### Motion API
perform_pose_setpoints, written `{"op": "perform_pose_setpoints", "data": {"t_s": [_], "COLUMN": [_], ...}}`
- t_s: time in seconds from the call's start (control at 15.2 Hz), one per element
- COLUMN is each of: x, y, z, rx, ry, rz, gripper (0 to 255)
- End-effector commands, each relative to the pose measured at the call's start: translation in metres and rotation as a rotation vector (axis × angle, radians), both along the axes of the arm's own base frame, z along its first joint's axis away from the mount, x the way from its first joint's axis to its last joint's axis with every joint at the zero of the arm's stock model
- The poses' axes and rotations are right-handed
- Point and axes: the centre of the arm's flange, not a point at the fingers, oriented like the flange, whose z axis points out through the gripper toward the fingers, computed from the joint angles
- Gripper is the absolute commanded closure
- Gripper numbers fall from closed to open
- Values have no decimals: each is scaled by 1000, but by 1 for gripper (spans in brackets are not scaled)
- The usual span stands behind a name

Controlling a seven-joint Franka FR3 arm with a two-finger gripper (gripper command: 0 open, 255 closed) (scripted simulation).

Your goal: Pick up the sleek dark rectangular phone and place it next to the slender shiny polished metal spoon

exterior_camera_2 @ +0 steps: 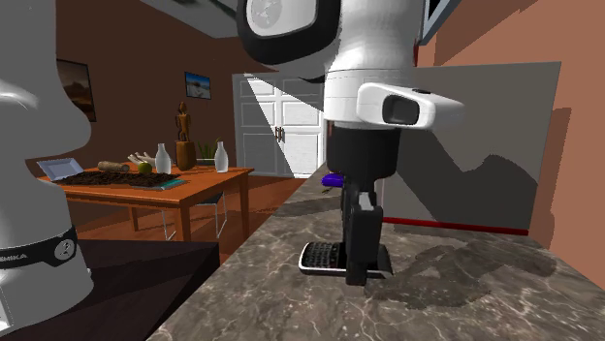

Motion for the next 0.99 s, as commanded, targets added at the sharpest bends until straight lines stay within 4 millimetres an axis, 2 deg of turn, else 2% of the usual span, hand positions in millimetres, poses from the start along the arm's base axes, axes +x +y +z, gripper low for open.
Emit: {"op": "perform_pose_setpoints", "data": {"t_s": [0.0,0.92], "x": [0,58], "y": [1,176], "z": [8,8], "rx": [0,0], "ry": [0,0], "rz": [0,0], "gripper": [255,255]}}
